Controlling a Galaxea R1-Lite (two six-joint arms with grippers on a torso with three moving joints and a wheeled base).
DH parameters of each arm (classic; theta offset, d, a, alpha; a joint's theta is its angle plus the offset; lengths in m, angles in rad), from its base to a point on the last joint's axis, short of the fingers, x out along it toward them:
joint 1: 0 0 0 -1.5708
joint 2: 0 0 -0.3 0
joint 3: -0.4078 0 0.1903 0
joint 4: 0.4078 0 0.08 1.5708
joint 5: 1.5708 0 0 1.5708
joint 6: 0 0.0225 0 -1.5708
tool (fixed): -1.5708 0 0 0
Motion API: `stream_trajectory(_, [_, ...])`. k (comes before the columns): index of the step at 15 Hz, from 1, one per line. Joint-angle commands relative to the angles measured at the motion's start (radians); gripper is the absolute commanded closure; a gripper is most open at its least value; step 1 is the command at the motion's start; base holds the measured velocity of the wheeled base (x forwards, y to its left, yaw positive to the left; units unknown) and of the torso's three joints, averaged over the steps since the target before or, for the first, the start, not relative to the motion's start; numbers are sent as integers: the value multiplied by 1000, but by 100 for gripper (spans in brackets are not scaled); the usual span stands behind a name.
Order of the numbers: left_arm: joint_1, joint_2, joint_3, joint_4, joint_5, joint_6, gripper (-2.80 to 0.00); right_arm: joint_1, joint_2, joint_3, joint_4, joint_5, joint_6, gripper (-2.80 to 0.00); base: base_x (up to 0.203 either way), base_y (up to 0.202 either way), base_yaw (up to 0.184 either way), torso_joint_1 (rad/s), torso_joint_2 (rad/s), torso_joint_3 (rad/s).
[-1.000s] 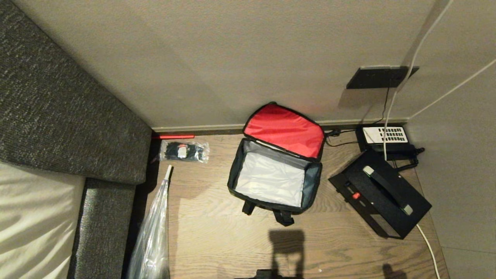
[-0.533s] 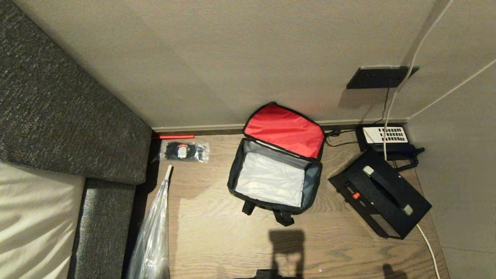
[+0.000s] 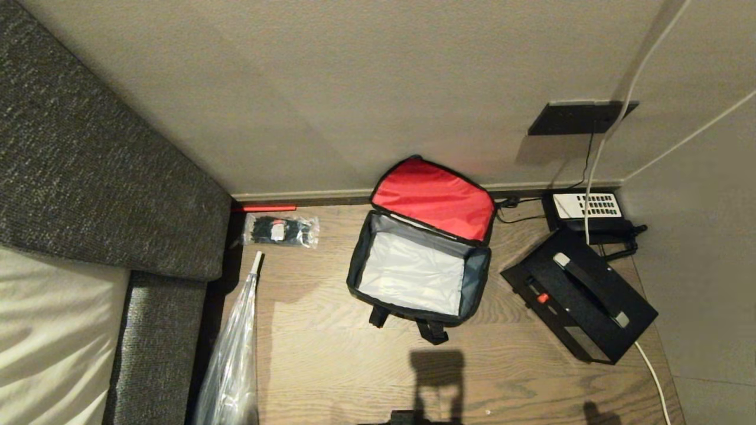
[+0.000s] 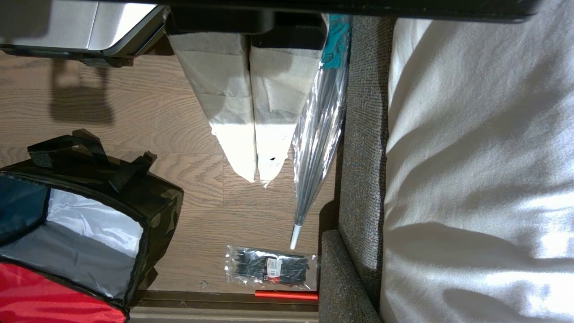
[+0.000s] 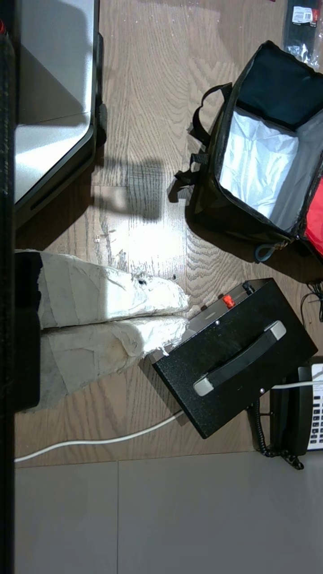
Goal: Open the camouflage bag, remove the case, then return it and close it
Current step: Grip the handle again
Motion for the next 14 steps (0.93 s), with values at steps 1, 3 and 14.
stream_trajectory(1, [0,-2,3,0,0,0,0,0,3,0,-1,1,1,0,0,0,0,0,0,0])
stream_trajectory(3, [0,-2,3,0,0,0,0,0,3,-5,17,5,-11,0,0,0,0,0,0,0])
stream_trajectory(14, [0,-1,3,0,0,0,0,0,27,-522,475,102,-34,0,0,0,0,0,0,0])
